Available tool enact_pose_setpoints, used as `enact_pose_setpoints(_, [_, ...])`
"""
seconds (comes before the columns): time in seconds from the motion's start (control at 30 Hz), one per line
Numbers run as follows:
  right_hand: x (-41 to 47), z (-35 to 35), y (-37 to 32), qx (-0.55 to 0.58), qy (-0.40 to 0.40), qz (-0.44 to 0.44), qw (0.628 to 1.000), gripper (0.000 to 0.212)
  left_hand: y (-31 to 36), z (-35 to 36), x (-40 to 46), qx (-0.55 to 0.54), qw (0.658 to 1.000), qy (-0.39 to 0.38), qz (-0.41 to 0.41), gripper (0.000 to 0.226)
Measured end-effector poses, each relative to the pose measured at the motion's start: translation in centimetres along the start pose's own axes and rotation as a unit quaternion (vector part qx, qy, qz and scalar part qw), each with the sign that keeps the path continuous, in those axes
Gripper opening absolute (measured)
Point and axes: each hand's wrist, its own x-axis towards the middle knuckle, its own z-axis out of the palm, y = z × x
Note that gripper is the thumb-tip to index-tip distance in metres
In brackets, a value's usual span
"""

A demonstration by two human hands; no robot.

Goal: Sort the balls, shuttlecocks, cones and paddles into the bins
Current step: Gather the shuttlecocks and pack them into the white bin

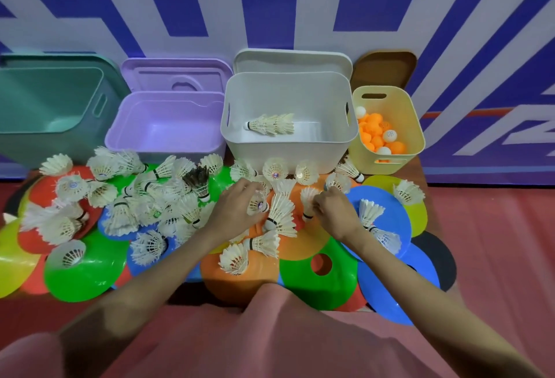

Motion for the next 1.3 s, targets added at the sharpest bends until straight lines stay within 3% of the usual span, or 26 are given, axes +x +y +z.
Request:
enact_pose_setpoints(0.1, [-0.7, -2.2, -0.6, 0.025, 0.092, -0.002, 0.995, 0.009, 0.6, -1.2, -0.5, -0.053, 0.998, 0.03, -0.02, 0.064])
enact_pose_setpoints(0.2, [-1.8, -4.8, -2.1, 0.122, 0.252, -0.039, 0.959, 0.007, 1.3, -1.7, -0.8, -0.059, 0.996, 0.005, -0.072, 0.083])
enact_pose_setpoints(0.27, [-2.2, -6.4, -3.4, 0.174, 0.29, -0.086, 0.937, 0.009, 1.6, -1.6, -0.9, -0.055, 0.994, -0.015, -0.089, 0.083])
enact_pose_setpoints(0.43, [-1.9, -7.0, -5.6, 0.152, 0.223, -0.229, 0.935, 0.016, 2.5, -1.0, -0.4, -0.052, 0.995, -0.049, -0.063, 0.079])
enact_pose_setpoints(0.53, [-1.3, -5.8, -5.9, 0.094, 0.168, -0.266, 0.945, 0.015, 2.9, -0.9, 0.0, -0.081, 0.994, -0.042, -0.06, 0.078])
enact_pose_setpoints(0.63, [-0.8, -5.0, -6.0, 0.036, 0.147, -0.276, 0.949, 0.019, 3.1, -1.3, 0.0, -0.109, 0.991, -0.035, -0.066, 0.095])
enact_pose_setpoints(0.77, [-0.6, -4.9, -5.8, 0.029, 0.141, -0.264, 0.954, 0.016, 2.8, -1.7, -0.6, -0.163, 0.984, -0.016, -0.075, 0.09])
enact_pose_setpoints(0.87, [-0.7, -4.5, -6.3, 0.084, 0.106, -0.243, 0.96, 0.013, 2.1, -1.3, -1.0, -0.261, 0.96, 0.014, -0.098, 0.089])
enact_pose_setpoints(0.97, [-0.8, -3.6, -7.2, 0.145, 0.079, -0.221, 0.961, 0.018, 1.7, -1.0, -1.4, -0.29, 0.951, 0.037, -0.1, 0.082])
enact_pose_setpoints(1.07, [-1.5, -2.8, -8.2, 0.175, 0.103, -0.192, 0.96, 0.029, 1.2, -1.1, -1.9, -0.298, 0.944, 0.063, -0.128, 0.071])
enact_pose_setpoints(1.17, [-2.8, -2.0, -9.2, 0.242, 0.158, -0.101, 0.952, 0.031, 0.6, -1.4, -2.8, -0.309, 0.932, 0.096, -0.161, 0.071])
enact_pose_setpoints(1.3, [-4.0, 0.5, -9.5, 0.267, 0.167, 0.042, 0.948, 0.01, -0.5, -1.6, -4.4, -0.288, 0.935, 0.107, -0.176, 0.057])
